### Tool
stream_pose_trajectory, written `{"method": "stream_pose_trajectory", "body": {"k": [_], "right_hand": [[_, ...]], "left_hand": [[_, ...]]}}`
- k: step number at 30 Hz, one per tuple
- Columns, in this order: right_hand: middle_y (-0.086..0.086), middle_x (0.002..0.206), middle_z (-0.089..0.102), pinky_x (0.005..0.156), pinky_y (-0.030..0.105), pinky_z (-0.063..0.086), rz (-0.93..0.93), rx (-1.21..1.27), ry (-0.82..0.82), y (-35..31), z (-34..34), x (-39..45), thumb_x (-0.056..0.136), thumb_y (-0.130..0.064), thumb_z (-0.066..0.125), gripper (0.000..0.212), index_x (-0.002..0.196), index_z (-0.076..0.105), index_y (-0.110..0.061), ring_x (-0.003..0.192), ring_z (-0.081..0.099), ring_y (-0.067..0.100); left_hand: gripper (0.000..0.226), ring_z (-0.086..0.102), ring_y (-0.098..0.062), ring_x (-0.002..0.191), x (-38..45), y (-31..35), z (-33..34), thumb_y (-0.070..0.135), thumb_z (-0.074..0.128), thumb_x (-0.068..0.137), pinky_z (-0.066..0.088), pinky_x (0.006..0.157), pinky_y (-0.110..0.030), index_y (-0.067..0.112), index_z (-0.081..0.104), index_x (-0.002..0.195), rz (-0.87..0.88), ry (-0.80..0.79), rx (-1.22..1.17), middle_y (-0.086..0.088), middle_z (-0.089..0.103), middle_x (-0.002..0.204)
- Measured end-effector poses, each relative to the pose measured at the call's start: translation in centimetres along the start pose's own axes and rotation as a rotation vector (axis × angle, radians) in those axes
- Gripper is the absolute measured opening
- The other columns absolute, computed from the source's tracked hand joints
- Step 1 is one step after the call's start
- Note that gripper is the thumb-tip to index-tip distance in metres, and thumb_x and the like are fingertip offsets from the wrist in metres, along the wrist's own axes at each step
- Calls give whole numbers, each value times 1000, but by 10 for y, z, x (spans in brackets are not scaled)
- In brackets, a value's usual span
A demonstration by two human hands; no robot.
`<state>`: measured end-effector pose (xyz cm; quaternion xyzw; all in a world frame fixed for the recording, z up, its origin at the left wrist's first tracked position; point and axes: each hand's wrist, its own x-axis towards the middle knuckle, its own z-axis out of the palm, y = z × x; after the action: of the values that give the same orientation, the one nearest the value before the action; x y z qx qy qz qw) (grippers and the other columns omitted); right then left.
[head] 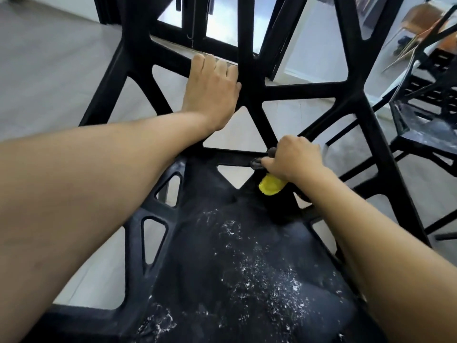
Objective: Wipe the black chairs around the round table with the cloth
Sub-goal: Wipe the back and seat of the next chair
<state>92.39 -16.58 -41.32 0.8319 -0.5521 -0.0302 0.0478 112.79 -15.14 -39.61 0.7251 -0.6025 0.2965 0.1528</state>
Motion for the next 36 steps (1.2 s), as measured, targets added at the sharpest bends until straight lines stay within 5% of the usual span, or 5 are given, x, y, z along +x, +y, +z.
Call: {"method": "stream_pose_trajectory", "body": {"k": [11,15,25,29,36], "right_hand": [[3,115,46,100,46,32,144,343,58,-3,23,-17,89,-48,59,30,110,69,-28,120,48,30],[-1,117,60,102,48,35,-4,572,78,-49,26,-18,87,-40,59,25,107,72,-31,116,55,27],[1,124,55,95,46,32,-285,415,187,-108,32,-24,94,-40,56,27,117,62,-26,119,48,28],[4,129,52,95,49,34,-322,360,200,-106,40,-25,95,-38,54,35,128,55,-27,120,48,30],[6,125,50,95,50,34,-266,401,189,-107,41,-22,95,-37,54,31,126,57,-33,116,48,32]], "left_hand": [[36,48,-35,99,4,0,0,33,29,105,33,97,-48,10,57,108,3,-42,2,-11,58,100],[35,49,-36,103,5,1,-2,33,29,105,31,99,-49,12,57,110,-6,-81,24,-12,60,105],[42,42,-39,125,2,-21,-35,23,33,103,24,111,-45,8,47,140,128,-308,-10,-18,48,139],[48,33,-37,141,-62,-23,-71,12,45,94,19,119,-44,6,50,141,90,-259,-161,-17,39,153],[41,42,-43,134,-225,-47,-131,15,54,89,27,117,-53,4,57,128,63,-413,98,-22,50,141]]}}
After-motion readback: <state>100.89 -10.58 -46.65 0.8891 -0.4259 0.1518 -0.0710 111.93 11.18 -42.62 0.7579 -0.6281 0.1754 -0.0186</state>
